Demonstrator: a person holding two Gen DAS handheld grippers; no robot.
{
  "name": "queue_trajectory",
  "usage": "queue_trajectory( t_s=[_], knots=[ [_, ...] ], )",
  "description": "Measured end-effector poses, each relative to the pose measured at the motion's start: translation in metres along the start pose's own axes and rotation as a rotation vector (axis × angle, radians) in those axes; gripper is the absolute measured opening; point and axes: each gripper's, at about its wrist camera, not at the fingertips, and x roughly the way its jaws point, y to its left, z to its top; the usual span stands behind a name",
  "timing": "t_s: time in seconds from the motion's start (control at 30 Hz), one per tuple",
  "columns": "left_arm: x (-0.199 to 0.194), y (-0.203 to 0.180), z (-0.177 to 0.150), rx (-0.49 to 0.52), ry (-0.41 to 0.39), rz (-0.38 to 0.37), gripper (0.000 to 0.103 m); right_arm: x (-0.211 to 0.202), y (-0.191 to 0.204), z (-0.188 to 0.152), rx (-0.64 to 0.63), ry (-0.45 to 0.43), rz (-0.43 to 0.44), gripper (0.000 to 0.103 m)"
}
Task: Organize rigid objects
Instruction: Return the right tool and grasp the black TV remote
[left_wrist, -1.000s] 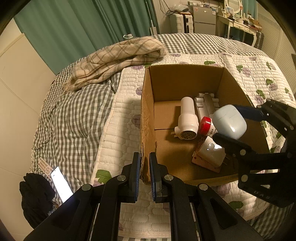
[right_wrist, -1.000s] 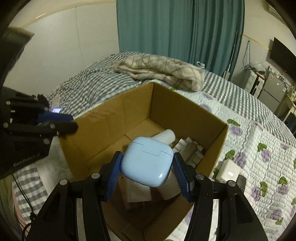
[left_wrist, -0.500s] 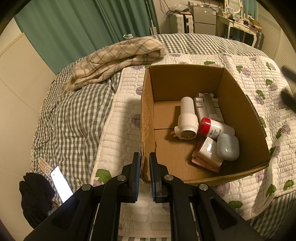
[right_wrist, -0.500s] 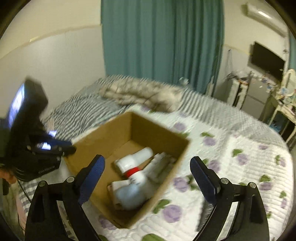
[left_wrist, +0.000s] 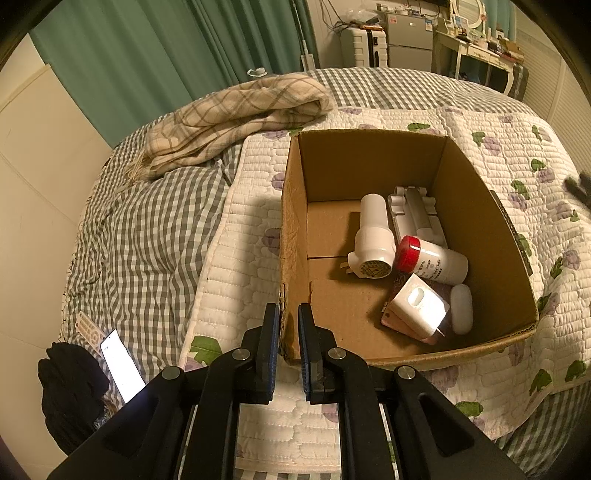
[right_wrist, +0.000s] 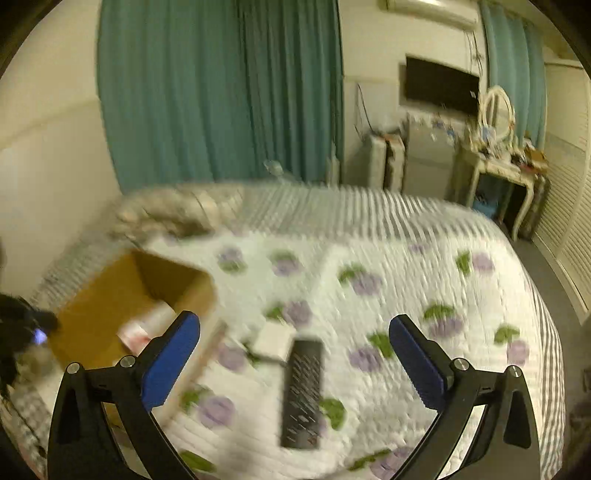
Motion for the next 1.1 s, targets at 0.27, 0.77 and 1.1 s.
queue_trajectory(
  t_s=[0.27,0.77,1.1],
  knots=[
    [-0.001,0.000,0.001,0.006,0.002,0.002,0.010,0.077,-0.010,-0.047,0.019,0.207,-0.030,0.103],
    [0.000,0.000,0.003,0.003,0.001,-0.002,0.010,0.137,-0.008,-0.069,0.059,0.391,0.015,0.065],
    [0.002,0.000,0.003,0.000,0.000,-0.003,0.010,0.135,-0.002,-0.070,0.034,0.387,0.013,0.040]
  ],
)
